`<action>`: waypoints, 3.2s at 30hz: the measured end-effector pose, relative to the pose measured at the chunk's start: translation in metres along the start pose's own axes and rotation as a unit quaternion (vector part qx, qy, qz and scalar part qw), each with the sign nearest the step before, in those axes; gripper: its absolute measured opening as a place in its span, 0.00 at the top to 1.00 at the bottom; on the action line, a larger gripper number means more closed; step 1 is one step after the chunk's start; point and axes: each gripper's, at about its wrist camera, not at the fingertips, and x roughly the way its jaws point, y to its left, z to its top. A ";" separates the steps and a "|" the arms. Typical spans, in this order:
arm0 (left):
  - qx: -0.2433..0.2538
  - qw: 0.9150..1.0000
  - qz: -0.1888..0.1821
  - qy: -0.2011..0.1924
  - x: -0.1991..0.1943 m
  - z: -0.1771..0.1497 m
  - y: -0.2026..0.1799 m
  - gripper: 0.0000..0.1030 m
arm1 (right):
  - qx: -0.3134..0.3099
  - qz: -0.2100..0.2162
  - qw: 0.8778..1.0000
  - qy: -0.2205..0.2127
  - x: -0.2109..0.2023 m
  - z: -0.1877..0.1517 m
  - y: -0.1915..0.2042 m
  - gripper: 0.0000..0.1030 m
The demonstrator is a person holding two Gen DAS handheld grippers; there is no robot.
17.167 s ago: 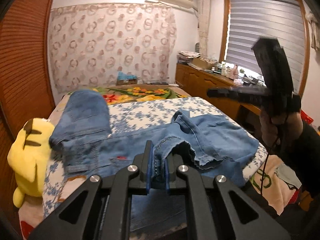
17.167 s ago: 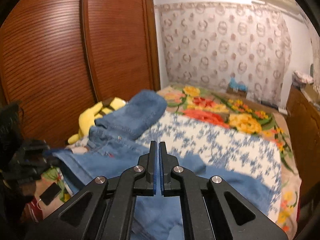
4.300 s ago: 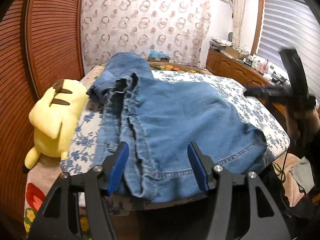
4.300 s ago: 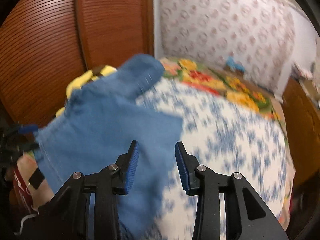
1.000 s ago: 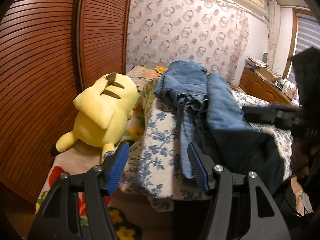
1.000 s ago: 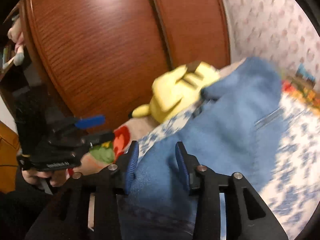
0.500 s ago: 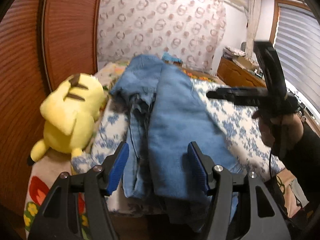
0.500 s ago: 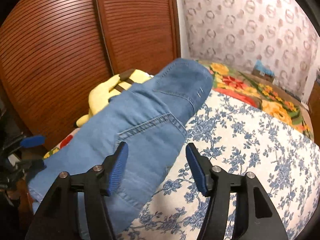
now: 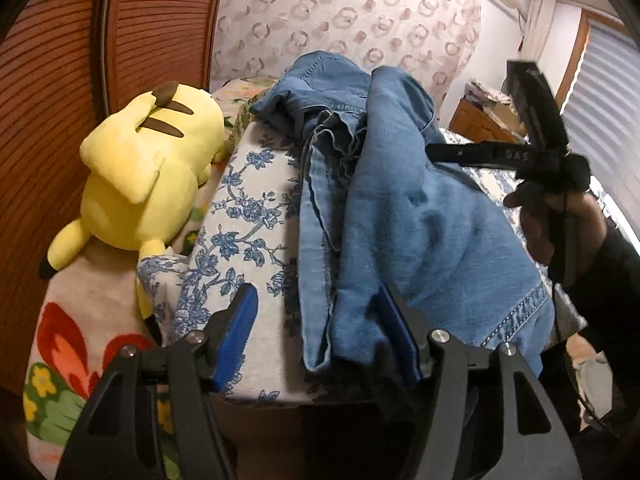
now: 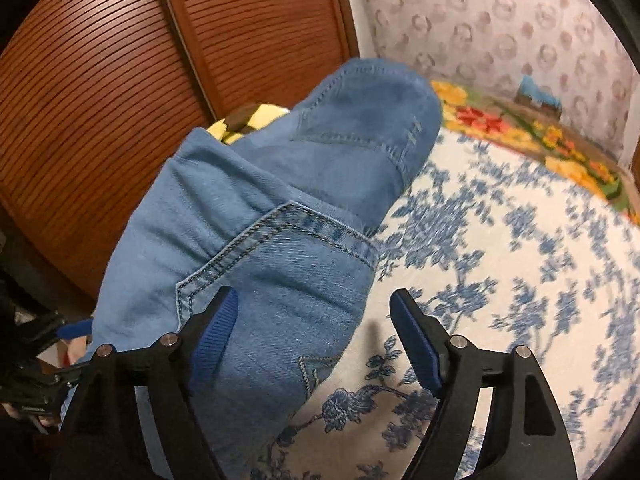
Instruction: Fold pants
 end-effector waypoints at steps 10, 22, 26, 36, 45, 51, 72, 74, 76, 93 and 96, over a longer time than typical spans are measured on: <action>-0.029 0.998 -0.049 -0.035 -0.023 0.013 -0.006 0.40 | 0.015 0.028 0.999 -0.004 0.005 -0.002 0.005 0.22; -0.073 0.993 -0.089 0.007 0.007 0.002 0.012 0.39 | 0.022 0.048 0.999 0.009 0.006 -0.004 0.005 0.45; -0.076 0.993 -0.093 -0.002 0.005 -0.004 0.008 0.52 | 0.008 0.038 0.999 -0.011 -0.008 -0.006 0.011 0.74; -0.055 0.995 -0.084 -0.029 -0.024 -0.002 0.002 0.91 | -0.053 0.011 0.993 -0.102 -0.064 0.002 0.063 0.85; -0.040 0.991 -0.098 -0.077 -0.048 0.032 -0.002 0.92 | -0.085 0.009 0.984 -0.158 -0.099 0.040 0.083 0.85; -0.018 0.991 -0.085 -0.099 -0.037 0.090 0.006 0.92 | -0.084 0.003 0.979 -0.188 -0.101 0.087 0.075 0.85; 0.033 0.999 0.011 -0.030 0.121 0.227 0.053 0.92 | -0.013 -0.112 0.984 -0.139 0.015 0.188 -0.060 0.61; 0.028 0.999 0.016 -0.030 0.120 0.225 0.055 0.92 | -0.016 -0.083 0.985 -0.149 0.011 0.183 -0.061 0.61; 0.024 0.999 0.015 -0.036 0.115 0.224 0.054 0.92 | -0.036 -0.055 0.988 -0.142 0.015 0.181 -0.056 0.61; 0.094 0.990 0.055 -0.086 0.037 0.204 -0.027 0.74 | -0.011 -0.088 0.986 -0.144 -0.065 0.103 -0.042 0.63; 0.106 0.989 0.052 -0.088 0.029 0.195 -0.047 0.71 | -0.001 -0.095 0.983 -0.155 -0.094 0.080 -0.043 0.63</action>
